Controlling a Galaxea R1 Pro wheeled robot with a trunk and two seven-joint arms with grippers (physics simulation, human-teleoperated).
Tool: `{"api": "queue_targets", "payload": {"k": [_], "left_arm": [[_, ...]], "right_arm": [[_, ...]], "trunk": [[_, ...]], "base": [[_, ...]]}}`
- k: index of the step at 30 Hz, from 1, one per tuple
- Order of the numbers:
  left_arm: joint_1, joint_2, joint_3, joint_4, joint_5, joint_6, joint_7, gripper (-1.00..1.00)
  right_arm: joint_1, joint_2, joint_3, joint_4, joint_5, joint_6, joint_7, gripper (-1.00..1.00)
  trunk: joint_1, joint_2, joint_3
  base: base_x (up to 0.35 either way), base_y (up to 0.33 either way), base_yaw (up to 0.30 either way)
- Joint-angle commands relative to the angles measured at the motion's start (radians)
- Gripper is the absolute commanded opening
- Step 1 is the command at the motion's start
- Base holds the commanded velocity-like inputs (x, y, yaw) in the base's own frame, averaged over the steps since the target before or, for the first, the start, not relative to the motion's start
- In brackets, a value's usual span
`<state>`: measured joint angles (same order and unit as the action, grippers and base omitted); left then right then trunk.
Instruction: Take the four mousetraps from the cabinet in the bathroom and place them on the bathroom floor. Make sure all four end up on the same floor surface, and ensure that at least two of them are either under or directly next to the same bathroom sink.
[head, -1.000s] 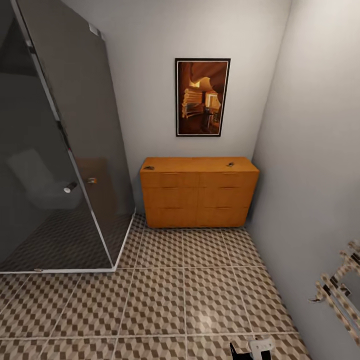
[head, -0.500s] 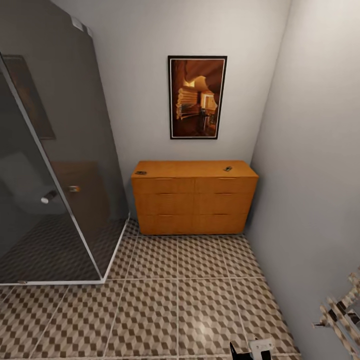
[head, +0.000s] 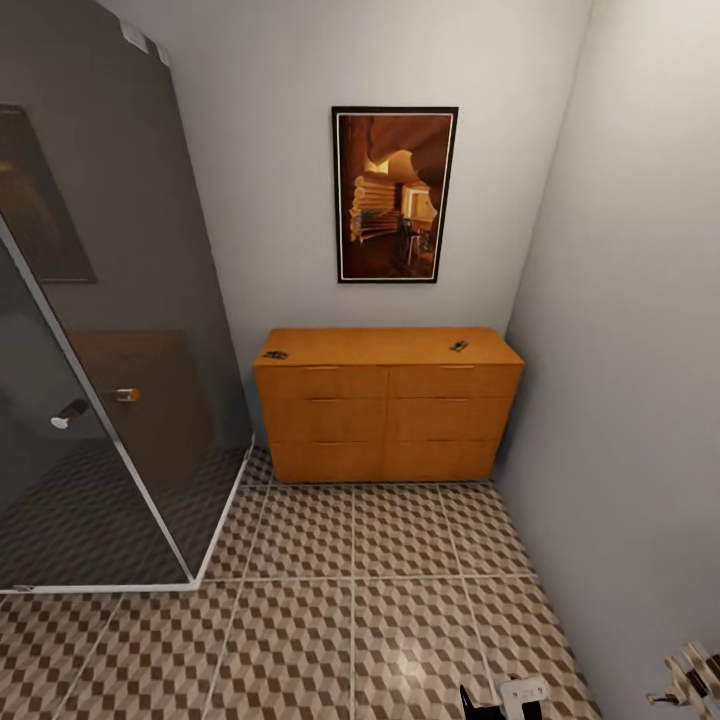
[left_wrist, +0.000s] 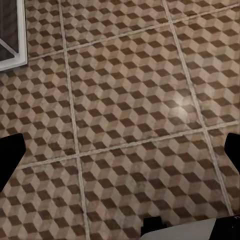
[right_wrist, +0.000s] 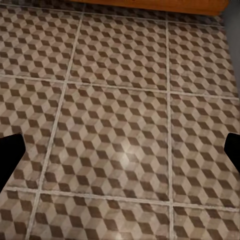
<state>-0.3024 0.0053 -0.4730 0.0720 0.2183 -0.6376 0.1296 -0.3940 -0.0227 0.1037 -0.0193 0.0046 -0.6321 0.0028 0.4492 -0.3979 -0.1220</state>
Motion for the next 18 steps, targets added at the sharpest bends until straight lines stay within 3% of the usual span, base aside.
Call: {"api": "queue_targets", "payload": {"k": [1,18], "left_arm": [[-0.001,-0.001,-0.009,0.003,0.006,-0.005,0.003,1.0],[0.004,-0.001,-0.009,0.003,0.006,-0.005,0.002,1.0]], "right_arm": [[-0.001,0.0,0.004,0.001,0.0,-0.003,0.0,1.0],[-0.001,0.0,0.004,0.001,0.0,-0.003,0.0,1.0]], "trunk": [[0.001,-0.002,-0.002],[0.001,-0.002,-0.002]], "base": [[0.08,-0.001,0.0],[0.017,0.0,0.0]]}}
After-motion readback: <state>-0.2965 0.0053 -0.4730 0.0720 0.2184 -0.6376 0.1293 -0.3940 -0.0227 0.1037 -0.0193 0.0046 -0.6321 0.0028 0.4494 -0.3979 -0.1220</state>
